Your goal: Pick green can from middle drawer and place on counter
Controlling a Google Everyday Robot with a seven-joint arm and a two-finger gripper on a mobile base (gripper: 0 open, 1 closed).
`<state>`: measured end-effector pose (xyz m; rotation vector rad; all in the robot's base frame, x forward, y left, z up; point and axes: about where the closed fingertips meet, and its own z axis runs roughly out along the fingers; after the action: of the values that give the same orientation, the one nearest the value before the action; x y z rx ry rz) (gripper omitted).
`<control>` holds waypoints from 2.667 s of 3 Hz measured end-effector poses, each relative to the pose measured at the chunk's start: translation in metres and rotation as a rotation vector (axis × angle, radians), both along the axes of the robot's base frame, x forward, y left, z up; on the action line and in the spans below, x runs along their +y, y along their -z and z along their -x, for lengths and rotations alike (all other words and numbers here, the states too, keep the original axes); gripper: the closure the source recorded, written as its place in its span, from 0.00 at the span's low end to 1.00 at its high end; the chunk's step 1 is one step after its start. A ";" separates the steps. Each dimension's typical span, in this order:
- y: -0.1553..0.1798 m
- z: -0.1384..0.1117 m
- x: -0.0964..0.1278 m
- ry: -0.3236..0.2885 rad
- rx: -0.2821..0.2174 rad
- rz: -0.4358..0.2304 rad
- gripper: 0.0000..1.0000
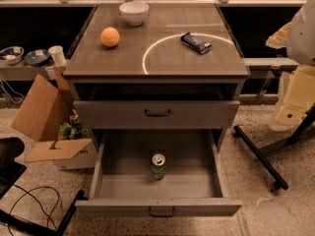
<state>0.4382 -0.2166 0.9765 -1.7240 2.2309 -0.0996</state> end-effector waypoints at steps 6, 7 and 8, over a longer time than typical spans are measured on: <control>0.258 0.034 0.104 -0.014 0.021 -0.749 0.00; 0.285 0.010 0.117 0.028 -0.085 -0.844 0.00; 0.284 0.011 0.117 0.026 -0.079 -0.836 0.00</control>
Offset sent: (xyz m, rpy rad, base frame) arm -0.0018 0.0039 -0.0120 0.0310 0.0150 0.0055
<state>0.4274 -0.0999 0.6923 -1.1903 1.8252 0.6515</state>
